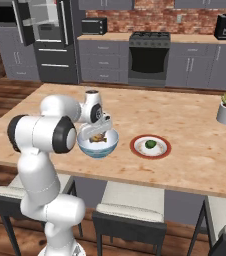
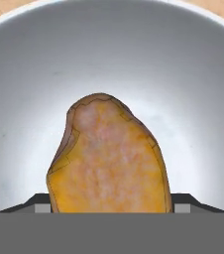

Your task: Pick the chicken drumstick and avocado from their plates and place them in the bowl. Then put the bowl in the fridge.

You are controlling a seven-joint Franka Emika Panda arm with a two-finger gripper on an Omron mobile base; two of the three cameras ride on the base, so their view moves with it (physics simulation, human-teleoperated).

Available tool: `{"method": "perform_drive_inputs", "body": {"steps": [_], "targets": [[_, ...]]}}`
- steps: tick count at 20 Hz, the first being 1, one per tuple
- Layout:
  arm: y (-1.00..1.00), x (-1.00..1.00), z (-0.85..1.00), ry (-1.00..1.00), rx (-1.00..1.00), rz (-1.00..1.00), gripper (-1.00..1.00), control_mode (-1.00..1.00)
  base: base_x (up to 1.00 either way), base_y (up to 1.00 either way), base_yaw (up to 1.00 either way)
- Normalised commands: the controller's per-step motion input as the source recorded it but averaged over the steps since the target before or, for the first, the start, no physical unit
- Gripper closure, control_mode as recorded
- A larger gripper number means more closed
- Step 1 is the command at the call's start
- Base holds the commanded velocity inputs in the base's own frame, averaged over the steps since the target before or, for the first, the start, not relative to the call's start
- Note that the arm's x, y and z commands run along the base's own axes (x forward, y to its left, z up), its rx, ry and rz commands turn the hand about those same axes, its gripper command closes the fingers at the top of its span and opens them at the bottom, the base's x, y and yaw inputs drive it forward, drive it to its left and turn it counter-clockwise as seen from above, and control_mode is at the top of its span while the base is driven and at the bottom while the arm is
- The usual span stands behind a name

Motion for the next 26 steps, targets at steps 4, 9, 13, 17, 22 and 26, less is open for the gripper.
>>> {"method": "perform_drive_inputs", "body": {"steps": [4,9,13,17,22,26], "targets": [[-0.15,0.08,-0.07,0.01,0.00,0.06,1.00,-1.00,0.00,0.00,0.00],[0.00,0.01,-0.07,0.04,0.00,0.04,1.00,-1.00,0.00,0.00,0.00],[0.05,0.00,-0.13,0.08,0.00,0.04,-1.00,-1.00,0.00,0.00,0.00],[0.03,0.00,-0.11,0.08,0.00,0.03,-1.00,-1.00,0.00,0.00,0.00],[0.00,0.00,-0.03,0.07,0.03,0.02,-1.00,-1.00,0.00,0.00,0.00],[-0.09,-0.07,0.39,0.00,0.08,0.00,-1.00,-1.00,0.00,0.00,0.00]]}}
